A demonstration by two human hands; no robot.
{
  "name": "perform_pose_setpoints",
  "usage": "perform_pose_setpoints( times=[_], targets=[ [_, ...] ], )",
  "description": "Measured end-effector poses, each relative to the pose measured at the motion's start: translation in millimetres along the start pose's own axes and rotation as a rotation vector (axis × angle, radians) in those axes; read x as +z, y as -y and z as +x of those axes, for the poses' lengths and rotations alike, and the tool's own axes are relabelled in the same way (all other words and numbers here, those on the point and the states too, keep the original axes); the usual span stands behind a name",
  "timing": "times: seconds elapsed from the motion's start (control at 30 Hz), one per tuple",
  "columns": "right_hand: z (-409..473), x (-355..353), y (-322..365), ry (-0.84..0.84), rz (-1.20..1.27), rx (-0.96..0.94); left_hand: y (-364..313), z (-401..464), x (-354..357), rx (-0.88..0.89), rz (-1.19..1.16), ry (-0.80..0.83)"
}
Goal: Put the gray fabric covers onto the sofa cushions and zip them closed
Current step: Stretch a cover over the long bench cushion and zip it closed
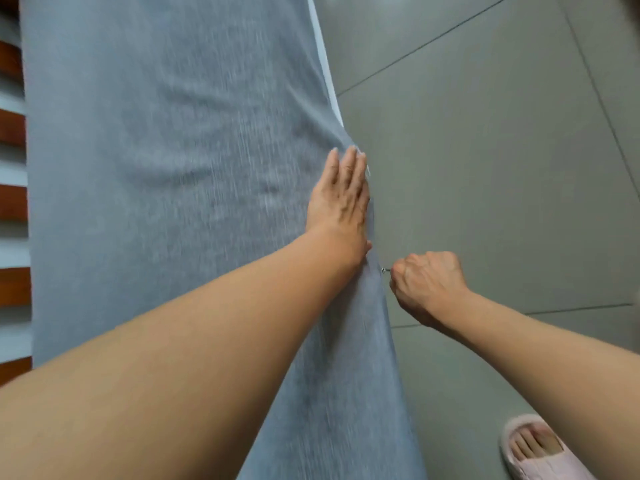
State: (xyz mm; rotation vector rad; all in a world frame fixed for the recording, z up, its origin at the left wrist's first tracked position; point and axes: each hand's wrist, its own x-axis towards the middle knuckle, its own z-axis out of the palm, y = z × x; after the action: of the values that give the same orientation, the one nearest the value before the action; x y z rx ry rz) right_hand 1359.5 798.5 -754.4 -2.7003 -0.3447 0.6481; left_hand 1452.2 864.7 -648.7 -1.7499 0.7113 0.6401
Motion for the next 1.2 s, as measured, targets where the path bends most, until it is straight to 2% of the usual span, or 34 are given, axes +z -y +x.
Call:
perform_pose_setpoints(
  times=[0.17,0.23,0.47,0.9,1.2],
  targets=[
    [54.0,-25.7,-17.3,0.003,0.086,-0.003,54.7,48.7,-14.7,-0.084,-0.016,0.101],
    [80.5,-41.6,-28.3,-0.029,0.066,-0.008,71.0,68.3,-18.1,-0.063,-0.006,0.131],
    [142.2,-80.5,-53.6,0.037,0.075,-0.078,122.3,130.0,-30.1,-0.014,0.01,0.189],
    [254.6,-154.1,-83.2,0.014,0.079,-0.064,206.2,192.8,-51.4,-0.016,0.028,0.111],
    [343.0,-207.1,-107.9,-0.111,0.091,-0.001,277.6,263.1,-67.4,-0.086,-0.005,0.09]
  ],
)
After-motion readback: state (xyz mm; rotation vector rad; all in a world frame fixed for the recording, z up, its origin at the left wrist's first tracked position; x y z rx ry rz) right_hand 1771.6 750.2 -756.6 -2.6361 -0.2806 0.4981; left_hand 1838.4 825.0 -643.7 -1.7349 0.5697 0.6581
